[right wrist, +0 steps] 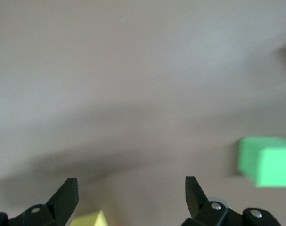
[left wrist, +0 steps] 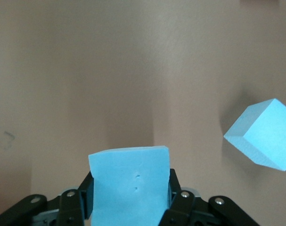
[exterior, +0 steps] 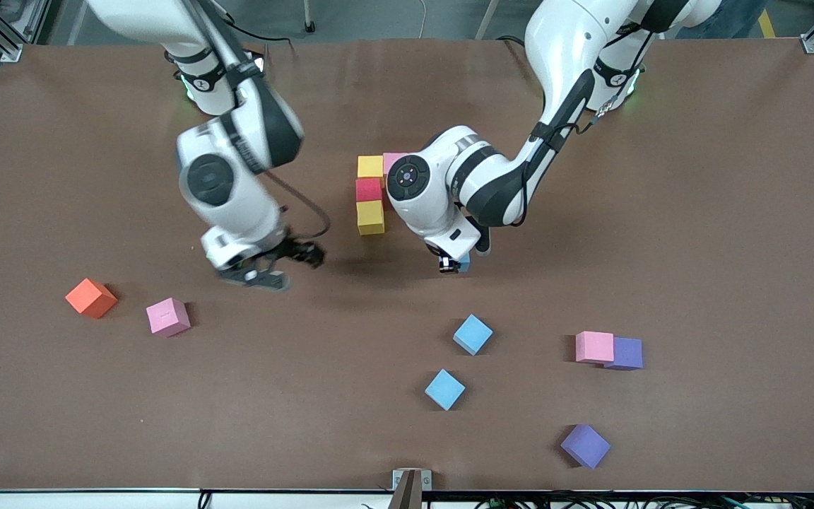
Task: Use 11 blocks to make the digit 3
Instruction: 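Set the yellow cube below the red cube while the left gripper brings blue, then reach the right gripper to the green cube while the left gripper lowers blue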
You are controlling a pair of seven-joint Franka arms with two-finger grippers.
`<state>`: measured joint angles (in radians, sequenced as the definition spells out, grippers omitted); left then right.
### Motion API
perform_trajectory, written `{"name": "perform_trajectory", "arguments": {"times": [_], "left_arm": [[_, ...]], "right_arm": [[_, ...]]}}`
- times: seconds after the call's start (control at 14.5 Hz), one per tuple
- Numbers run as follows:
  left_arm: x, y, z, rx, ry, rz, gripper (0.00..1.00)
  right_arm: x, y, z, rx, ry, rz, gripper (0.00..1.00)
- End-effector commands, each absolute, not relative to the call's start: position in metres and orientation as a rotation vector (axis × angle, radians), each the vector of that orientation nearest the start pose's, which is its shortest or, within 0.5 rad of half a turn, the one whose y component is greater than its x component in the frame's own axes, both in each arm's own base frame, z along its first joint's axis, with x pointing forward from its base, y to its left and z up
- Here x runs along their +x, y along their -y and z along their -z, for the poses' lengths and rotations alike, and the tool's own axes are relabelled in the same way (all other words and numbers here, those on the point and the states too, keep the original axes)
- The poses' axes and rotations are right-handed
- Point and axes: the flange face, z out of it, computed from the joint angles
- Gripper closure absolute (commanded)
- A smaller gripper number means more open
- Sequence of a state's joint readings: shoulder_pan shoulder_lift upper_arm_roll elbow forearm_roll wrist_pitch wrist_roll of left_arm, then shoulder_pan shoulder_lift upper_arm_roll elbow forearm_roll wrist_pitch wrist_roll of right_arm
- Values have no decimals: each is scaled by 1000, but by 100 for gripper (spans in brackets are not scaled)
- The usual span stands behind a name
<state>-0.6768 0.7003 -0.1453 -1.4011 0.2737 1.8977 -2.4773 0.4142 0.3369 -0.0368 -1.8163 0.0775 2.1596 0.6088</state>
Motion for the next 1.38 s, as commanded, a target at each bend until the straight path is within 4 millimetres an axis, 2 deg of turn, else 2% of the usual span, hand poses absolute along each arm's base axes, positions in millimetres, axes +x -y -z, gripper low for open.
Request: {"name": "perform_trajectory", "arguments": {"times": [0.0,0.14,0.28,0.34,0.48,0.62,0.83,1.1,1.31], "left_arm": [[488,517,-284,-2073,2161,216,77],[464,540,-275,-2089,2157,206,77],[443,560,-259,-2130,2136,204,77],[435,567,-250,-2146,2117,203,77],[419,577,-232,-2163,2071,210,77],[406,587,-223,-2188,2053,212,77],[395,592,-213,-2188,2035,214,77],[379,600,-202,-2183,2022,225,77],[377,601,-201,-2181,2025,229,77]], "right_arm": [[612,-172,-350,-3053,-506,-59,0],[611,-128,-339,-3077,-466,-176,0],[607,-105,-330,-3091,-386,-261,0],[596,-100,-312,-3096,-380,-314,0],[584,-98,-295,-3100,-379,-373,0],[575,-101,-281,-3102,-371,-395,0],[551,-94,-243,-3109,-279,-357,0],[540,-92,-230,-3115,-125,-383,0],[535,-91,-225,-3116,-109,-397,0]]}}
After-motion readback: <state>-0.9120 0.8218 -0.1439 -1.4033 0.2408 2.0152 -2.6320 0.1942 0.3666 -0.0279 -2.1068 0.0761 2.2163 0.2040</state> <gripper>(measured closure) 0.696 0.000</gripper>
